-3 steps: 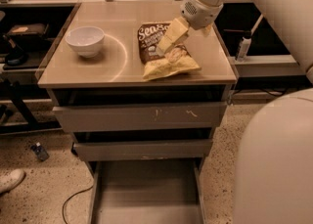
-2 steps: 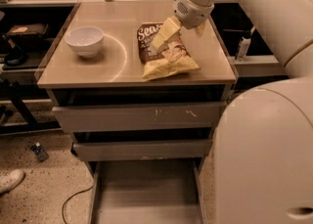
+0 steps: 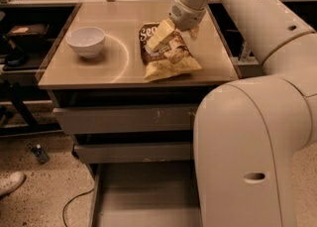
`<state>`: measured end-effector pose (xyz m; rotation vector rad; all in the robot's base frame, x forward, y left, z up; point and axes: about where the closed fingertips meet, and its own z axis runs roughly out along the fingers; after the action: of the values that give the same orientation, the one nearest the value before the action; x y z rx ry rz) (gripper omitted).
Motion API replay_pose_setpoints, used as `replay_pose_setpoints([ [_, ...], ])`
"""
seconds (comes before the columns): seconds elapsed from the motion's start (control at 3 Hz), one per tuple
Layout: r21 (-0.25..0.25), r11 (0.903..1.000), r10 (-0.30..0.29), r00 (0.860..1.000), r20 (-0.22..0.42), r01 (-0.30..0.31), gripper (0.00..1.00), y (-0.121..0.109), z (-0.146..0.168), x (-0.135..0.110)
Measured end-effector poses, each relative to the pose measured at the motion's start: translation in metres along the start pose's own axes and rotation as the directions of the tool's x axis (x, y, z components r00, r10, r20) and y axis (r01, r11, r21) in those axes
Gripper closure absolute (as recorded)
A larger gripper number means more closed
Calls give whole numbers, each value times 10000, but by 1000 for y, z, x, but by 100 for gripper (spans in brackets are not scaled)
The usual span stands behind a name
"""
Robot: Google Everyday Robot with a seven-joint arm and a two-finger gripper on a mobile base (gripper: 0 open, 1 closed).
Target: Place brown chip bag into bottom drawer
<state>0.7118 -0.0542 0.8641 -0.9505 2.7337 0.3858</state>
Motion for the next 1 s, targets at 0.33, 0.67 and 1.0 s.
replay_pose_setpoints([
  [0.33,-359,9991,222,9996,-154,-228,0,6,16,-7],
  [0.67,-586,9969,511,9984,-233,-524,0,8,29,-8],
  [1.0,-727,9948,708,9974,-103,-714,0,5,35,-9],
])
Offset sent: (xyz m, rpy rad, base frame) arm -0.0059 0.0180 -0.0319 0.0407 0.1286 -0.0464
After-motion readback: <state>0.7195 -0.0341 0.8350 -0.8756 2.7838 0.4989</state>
